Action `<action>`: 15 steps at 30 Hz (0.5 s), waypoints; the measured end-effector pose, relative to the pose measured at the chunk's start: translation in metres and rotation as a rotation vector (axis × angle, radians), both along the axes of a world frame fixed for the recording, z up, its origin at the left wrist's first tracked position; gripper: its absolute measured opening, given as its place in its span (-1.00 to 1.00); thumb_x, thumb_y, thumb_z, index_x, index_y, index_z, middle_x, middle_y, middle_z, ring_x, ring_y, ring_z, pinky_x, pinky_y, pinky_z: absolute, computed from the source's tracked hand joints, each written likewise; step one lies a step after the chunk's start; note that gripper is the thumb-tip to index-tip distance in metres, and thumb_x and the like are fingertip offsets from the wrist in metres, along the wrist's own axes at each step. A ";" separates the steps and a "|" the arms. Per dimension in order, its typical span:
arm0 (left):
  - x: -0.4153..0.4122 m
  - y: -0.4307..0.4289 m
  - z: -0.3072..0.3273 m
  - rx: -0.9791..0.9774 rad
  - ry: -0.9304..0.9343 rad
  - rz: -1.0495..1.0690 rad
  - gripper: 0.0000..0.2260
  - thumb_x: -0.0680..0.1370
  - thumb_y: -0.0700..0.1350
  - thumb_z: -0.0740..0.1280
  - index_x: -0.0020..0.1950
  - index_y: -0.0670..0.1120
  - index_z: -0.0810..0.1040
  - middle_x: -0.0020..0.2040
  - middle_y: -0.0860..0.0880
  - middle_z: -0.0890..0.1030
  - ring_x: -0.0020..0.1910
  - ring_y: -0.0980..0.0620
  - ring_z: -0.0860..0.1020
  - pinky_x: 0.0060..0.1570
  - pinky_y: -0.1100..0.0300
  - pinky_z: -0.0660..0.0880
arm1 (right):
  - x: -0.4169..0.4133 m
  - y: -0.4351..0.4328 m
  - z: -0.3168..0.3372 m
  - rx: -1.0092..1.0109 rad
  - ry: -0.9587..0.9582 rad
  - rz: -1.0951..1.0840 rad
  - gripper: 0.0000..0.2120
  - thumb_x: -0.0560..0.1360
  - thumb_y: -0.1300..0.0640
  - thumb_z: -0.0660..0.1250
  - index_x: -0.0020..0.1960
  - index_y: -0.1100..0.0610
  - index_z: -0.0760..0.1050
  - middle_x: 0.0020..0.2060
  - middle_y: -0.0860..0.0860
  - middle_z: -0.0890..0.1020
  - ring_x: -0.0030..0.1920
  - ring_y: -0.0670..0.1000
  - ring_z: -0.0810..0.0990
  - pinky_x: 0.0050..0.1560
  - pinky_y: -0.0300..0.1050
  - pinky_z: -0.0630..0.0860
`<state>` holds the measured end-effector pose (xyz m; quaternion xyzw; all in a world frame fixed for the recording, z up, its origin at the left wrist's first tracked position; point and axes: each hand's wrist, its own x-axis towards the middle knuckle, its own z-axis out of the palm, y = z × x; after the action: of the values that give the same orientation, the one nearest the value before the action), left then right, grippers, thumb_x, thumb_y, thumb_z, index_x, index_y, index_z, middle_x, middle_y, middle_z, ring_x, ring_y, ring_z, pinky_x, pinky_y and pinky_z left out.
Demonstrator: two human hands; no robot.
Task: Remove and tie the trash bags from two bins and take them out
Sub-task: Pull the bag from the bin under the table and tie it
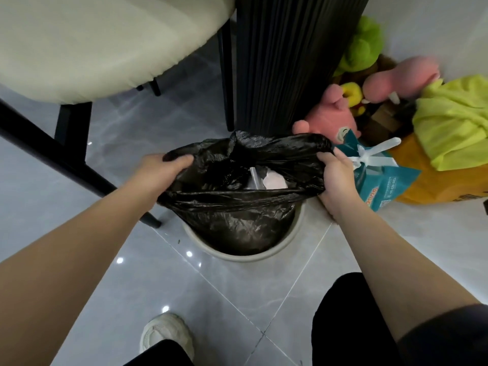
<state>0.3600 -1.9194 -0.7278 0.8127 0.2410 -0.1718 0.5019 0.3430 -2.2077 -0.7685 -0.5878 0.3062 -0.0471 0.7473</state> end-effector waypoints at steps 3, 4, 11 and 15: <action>0.004 0.009 -0.009 0.100 -0.155 -0.040 -0.89 0.54 -0.15 0.31 0.05 -0.07 0.58 -0.09 -0.11 0.63 -0.15 -0.08 0.58 -0.07 0.13 0.50 | 0.002 0.002 0.003 0.058 -0.076 0.043 -0.72 0.53 0.33 0.18 -0.04 0.10 0.65 0.01 0.19 0.69 0.10 0.21 0.64 0.18 0.10 0.55; 0.005 0.012 -0.008 0.104 -0.208 -0.002 -0.88 0.56 -0.17 0.27 0.02 -0.04 0.58 -0.08 -0.12 0.63 -0.13 -0.10 0.58 -0.02 0.09 0.52 | 0.003 0.003 0.005 0.075 -0.100 0.056 -0.71 0.53 0.34 0.17 -0.01 0.12 0.64 0.03 0.21 0.68 0.11 0.22 0.63 0.19 0.10 0.54; 0.007 0.009 0.000 -0.027 -0.326 0.113 -0.76 0.48 -0.24 0.14 -0.26 -0.03 0.55 -0.29 -0.05 0.54 -0.27 -0.06 0.52 -0.18 0.10 0.46 | 0.008 0.005 0.012 0.210 -0.132 0.118 -0.68 0.47 0.29 0.17 0.15 0.24 0.57 0.06 0.17 0.66 0.16 0.17 0.60 0.28 0.15 0.47; 0.003 0.007 0.005 0.230 -0.369 -0.069 -0.83 0.49 -0.06 0.29 -0.16 -0.15 0.55 -0.31 -0.02 0.53 -0.30 0.03 0.48 -0.27 0.17 0.42 | 0.007 0.005 0.018 0.024 -0.077 0.189 -0.79 0.38 0.05 0.38 -0.04 0.10 0.66 -0.06 0.12 0.70 0.04 0.14 0.65 0.21 0.16 0.52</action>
<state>0.3628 -1.9127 -0.7226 0.8900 0.1348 -0.0086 0.4354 0.3501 -2.2031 -0.7504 -0.6030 0.2210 0.0049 0.7665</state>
